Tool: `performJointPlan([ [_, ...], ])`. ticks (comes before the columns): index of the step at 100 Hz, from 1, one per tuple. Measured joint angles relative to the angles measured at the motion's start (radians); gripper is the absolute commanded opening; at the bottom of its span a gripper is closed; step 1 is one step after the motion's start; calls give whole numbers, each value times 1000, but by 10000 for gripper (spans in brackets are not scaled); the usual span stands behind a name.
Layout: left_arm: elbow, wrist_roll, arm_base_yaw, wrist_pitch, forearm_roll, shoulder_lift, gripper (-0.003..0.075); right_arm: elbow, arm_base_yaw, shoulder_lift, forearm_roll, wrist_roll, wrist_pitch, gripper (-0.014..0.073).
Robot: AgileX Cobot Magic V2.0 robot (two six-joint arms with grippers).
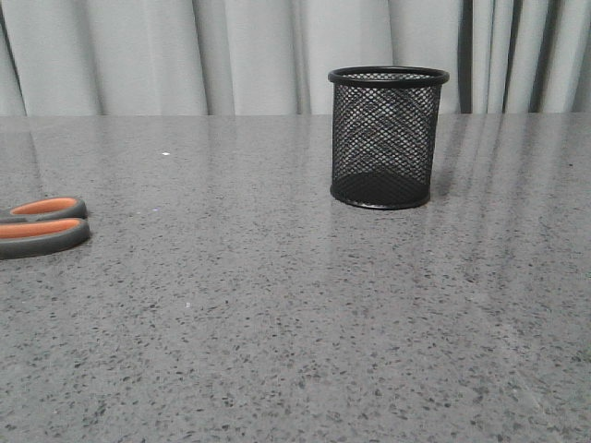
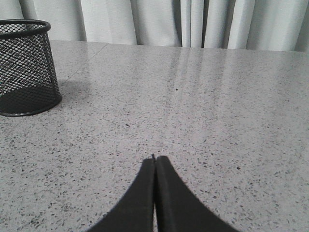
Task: Put scissors into bucket
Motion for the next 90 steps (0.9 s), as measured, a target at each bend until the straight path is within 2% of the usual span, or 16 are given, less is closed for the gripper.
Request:
performJointPlan([
  [73, 0, 0, 0, 0, -4, 0, -21, 0, 0, 0, 0, 0, -8, -72],
  [90, 0, 0, 0, 0, -76, 0, -21, 0, 0, 0, 78, 0, -31, -72],
])
